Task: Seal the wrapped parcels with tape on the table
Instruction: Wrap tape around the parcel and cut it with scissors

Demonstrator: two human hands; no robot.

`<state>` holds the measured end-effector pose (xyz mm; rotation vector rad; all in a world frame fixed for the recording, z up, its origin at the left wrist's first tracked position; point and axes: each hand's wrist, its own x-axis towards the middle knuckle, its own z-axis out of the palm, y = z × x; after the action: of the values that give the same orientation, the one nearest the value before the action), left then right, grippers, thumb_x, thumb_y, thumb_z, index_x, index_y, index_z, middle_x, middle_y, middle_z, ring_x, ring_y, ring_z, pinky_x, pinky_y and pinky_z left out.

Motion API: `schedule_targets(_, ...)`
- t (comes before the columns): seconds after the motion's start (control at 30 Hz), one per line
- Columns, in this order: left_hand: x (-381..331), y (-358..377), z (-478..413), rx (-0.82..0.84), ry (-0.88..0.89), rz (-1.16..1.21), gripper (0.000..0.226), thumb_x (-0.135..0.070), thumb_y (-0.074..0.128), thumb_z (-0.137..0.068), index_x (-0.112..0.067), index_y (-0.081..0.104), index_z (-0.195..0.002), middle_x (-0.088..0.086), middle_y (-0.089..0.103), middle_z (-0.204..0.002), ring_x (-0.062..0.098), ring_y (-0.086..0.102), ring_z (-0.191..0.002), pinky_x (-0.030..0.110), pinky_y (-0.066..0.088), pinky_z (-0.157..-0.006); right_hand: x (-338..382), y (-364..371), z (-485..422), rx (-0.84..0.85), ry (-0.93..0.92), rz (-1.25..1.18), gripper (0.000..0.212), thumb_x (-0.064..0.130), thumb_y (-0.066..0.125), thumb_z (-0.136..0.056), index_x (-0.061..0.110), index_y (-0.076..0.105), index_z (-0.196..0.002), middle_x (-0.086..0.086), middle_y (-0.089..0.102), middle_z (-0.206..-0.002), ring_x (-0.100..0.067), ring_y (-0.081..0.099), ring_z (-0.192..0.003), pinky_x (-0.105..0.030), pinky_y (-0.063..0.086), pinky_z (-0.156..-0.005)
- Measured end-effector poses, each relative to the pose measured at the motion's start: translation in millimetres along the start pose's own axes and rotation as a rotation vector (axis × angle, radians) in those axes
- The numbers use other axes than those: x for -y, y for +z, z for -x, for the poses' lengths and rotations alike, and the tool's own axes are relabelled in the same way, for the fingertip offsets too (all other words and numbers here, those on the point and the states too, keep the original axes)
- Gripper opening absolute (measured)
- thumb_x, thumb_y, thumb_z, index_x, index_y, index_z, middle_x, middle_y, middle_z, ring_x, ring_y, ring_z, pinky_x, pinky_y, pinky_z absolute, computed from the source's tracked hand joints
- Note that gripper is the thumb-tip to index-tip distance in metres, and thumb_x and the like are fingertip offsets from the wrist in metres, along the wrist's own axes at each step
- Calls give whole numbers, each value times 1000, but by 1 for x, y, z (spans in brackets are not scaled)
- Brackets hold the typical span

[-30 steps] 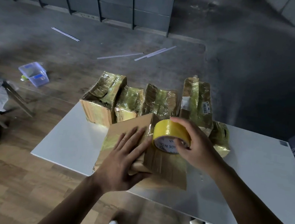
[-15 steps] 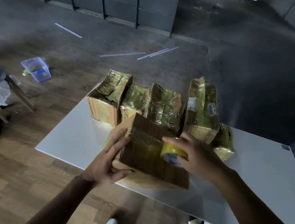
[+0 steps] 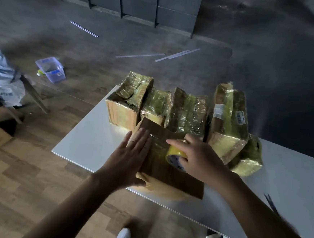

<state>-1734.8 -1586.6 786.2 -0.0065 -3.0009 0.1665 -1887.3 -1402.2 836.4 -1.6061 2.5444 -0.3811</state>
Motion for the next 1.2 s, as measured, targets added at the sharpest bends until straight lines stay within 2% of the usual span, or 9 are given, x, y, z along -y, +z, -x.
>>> schedule_targets(0.17,11,15,3,45,-49,70,144,-77,77,-39,2,25,-147,22,25,-153,37,28,-141,50,32,-108,-2,-2,3,43,46,-120,71,18,56,-90,45,23,-147,7,38,-104,-6,45,-77,-14,34,-58)
schedule_targets(0.33,12,44,14,133,-28,179,147,-78,75,-47,-2,6,-152,19,21,-156,32,28,-142,44,39,-107,-2,-3,10,56,67,-153,65,34,67,-85,49,32,-138,7,54,-108,-12,57,-86,-30,52,-70)
schedule_targets(0.47,10,57,15,140,-37,242,145,-76,75,-51,-8,-3,-153,16,15,-158,30,22,-143,47,28,-110,-7,-7,22,103,32,7,59,28,70,-82,37,43,-133,5,57,-114,-17,61,-91,-26,50,-69)
schedule_targets(0.6,10,53,10,133,-56,240,138,-71,77,-52,-6,7,-152,15,17,-157,29,21,-142,46,19,-109,-11,-13,26,163,49,46,58,30,70,-84,42,37,-130,6,57,-117,-13,61,-87,-19,46,-62)
schedule_targets(0.73,7,58,9,124,-32,285,131,-68,74,-61,-16,-3,-152,10,4,-159,26,8,-145,43,10,-113,-20,-19,36,200,54,106,55,34,69,-82,43,37,-126,9,56,-116,-12,59,-87,-15,39,-57)
schedule_targets(0.83,5,58,4,134,-15,284,130,-69,74,-61,-13,1,-152,10,7,-159,27,10,-146,43,13,-113,-24,-20,41,225,40,148,53,35,67,-82,44,37,-125,11,54,-114,-9,52,-80,-13,33,-55)
schedule_targets(0.93,4,58,2,154,-10,264,131,-71,73,-58,-8,8,-152,13,14,-158,29,17,-144,45,19,-111,-33,-23,44,201,28,169,52,38,66,-82,45,38,-125,14,56,-114,-12,60,-84,-19,43,-60)
schedule_targets(1.1,4,57,-4,133,-2,237,133,-75,70,-58,-6,7,-152,14,13,-157,31,19,-144,46,24,-110,-49,-13,56,51,182,-361,54,26,74,-82,58,43,-113,30,53,-111,1,57,-100,-14,49,-66)
schedule_targets(1.2,3,58,-3,142,-4,250,133,-74,71,-58,-8,5,-153,13,12,-158,31,18,-145,50,28,-110,-52,-13,65,51,157,-275,50,33,76,-79,54,48,-114,25,55,-112,-2,57,-97,-22,51,-75)
